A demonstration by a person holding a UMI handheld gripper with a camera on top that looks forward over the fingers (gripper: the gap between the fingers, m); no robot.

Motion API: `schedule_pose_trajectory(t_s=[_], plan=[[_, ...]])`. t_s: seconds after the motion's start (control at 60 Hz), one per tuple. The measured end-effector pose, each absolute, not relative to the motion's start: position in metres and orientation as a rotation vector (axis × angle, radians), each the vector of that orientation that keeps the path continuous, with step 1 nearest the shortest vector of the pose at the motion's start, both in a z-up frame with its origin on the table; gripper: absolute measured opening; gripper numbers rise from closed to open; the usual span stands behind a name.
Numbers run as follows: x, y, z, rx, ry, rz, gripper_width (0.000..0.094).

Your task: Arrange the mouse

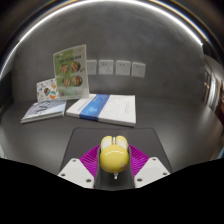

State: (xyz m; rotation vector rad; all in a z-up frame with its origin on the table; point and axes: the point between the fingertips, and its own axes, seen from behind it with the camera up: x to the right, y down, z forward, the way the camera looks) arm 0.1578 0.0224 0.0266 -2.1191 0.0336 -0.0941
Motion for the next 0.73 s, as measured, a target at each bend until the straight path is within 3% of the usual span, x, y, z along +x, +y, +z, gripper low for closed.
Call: schedule_pose_trajectory(t_s=[0.133,0.233,0.25,0.283,0.4,0.433,0.533,0.733], plan=[[0.167,0.027,-0.006,-2.162,-0.028,0.002,0.0393],[0.163,0.027,-0.008,-2.166,-0.101,0.031,0.0469],[0.165,0.027,-0.01,-2.161,-0.116,0.04,0.0552],[0.164,0.028,-0.01,-2.17,-0.14,0.029,0.0528],[0.169,0.008,-0.005,-2.196,-0.145,0.082,0.0891],[0.169,0.0,0.003,-2.178,-0.146,0.104,0.0829],[0.181,-0.038,0.03,-2.133,-0.115,0.167,0.0839],[0.254,-0.121,0.043,-2.122,0.043,0.08,0.0835]])
